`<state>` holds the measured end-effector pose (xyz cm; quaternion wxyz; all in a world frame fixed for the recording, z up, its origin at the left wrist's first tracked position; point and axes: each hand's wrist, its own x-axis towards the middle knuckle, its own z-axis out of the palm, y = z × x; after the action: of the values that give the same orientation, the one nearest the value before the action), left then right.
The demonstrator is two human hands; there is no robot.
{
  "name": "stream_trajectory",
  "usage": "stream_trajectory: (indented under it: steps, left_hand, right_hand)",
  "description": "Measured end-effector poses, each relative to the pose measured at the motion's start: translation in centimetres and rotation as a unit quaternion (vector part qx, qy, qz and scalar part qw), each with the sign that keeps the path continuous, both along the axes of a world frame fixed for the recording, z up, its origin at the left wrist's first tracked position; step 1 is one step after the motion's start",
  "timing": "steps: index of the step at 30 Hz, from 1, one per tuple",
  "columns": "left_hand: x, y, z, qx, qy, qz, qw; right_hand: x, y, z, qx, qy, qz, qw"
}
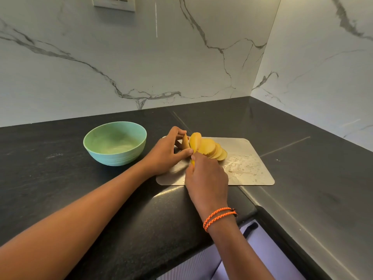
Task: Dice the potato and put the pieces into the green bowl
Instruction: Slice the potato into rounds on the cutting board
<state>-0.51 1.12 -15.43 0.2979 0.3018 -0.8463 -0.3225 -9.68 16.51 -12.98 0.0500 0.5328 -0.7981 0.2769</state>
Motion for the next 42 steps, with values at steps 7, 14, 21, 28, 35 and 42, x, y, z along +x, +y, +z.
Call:
stream_trajectory:
  steps: [7,14,21,28,35,42]
  left_hand:
    - [-0.8,0.7,0.5,0.024,0.046,0.065,0.997]
    - [0.0,0.4,0.2,0.038,0.049,0.035,0.997]
    - [0.4,0.2,0.4,0.059,0.084,-0.017,0.995]
    - [0.2,0.0,0.3,0.041,0.076,0.003,0.996]
    - [0.4,-0.1,0.4,-0.069,0.042,0.127,0.989]
    - [0.1,0.6,0.7,-0.038,0.071,0.202,0.976]
  right_hand:
    - [0.3,1.0,-0.2,0.011,0.006,0.006,1.0]
    - [0.3,1.5,-0.2,-0.055,-0.021,-0.005,0.998]
    - [-0.2,0.5,0.3,-0.115,-0.01,-0.003,0.993]
    - [-1.1,0.1,0.0,-0.093,-0.039,-0.003,0.995]
    - [-1.3,-0.1,-0.6,-0.033,-0.003,0.013,0.999]
    - [-1.4,-0.4,-1.0,-0.027,0.005,0.014,1.0]
